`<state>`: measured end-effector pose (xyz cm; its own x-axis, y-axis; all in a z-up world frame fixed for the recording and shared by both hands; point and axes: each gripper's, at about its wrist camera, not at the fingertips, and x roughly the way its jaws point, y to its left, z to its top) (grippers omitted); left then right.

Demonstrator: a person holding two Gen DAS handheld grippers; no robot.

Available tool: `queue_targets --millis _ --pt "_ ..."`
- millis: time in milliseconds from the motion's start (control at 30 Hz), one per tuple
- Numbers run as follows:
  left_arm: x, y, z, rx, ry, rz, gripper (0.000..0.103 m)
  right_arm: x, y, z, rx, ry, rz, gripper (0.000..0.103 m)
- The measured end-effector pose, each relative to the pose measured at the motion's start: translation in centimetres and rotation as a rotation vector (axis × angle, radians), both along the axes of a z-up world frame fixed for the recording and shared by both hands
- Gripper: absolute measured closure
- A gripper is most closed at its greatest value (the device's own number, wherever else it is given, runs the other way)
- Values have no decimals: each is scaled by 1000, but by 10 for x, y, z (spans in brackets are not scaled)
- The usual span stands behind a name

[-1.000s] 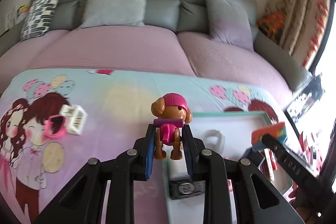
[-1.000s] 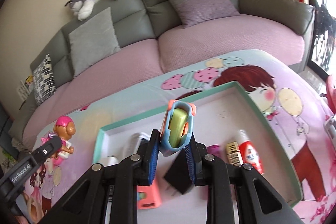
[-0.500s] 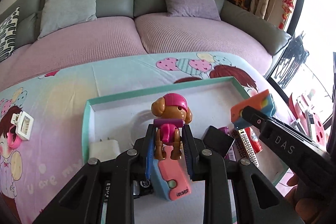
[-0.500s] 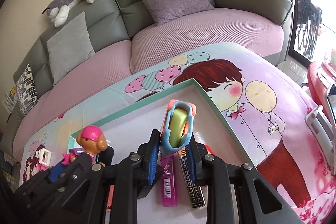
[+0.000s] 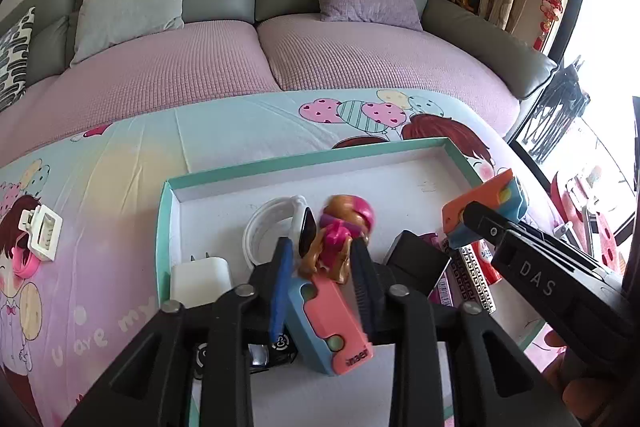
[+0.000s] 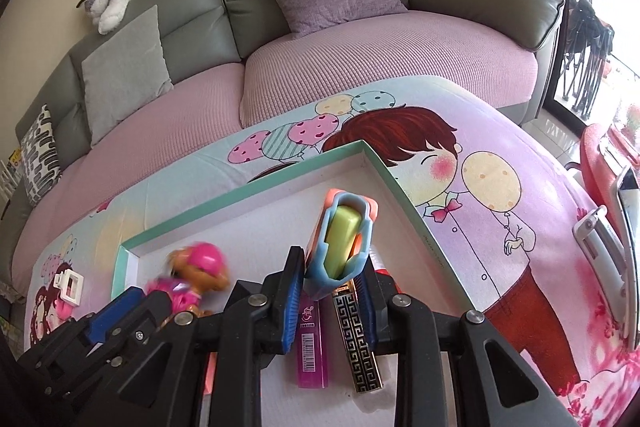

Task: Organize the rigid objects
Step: 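Open both tools to release the toy dog and lighter case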

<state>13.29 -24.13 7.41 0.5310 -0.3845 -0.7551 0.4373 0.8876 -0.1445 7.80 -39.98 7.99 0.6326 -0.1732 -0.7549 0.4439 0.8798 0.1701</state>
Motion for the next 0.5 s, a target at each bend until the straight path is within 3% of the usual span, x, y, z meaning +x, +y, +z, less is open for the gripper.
queue_targets --millis 367,500 --pt "1 27 22 -24 -32 67 65 -5 7 19 -98 35 -8 49" --pt "4 45 28 -27 -46 135 49 -6 10 25 -119 40 -4 47"
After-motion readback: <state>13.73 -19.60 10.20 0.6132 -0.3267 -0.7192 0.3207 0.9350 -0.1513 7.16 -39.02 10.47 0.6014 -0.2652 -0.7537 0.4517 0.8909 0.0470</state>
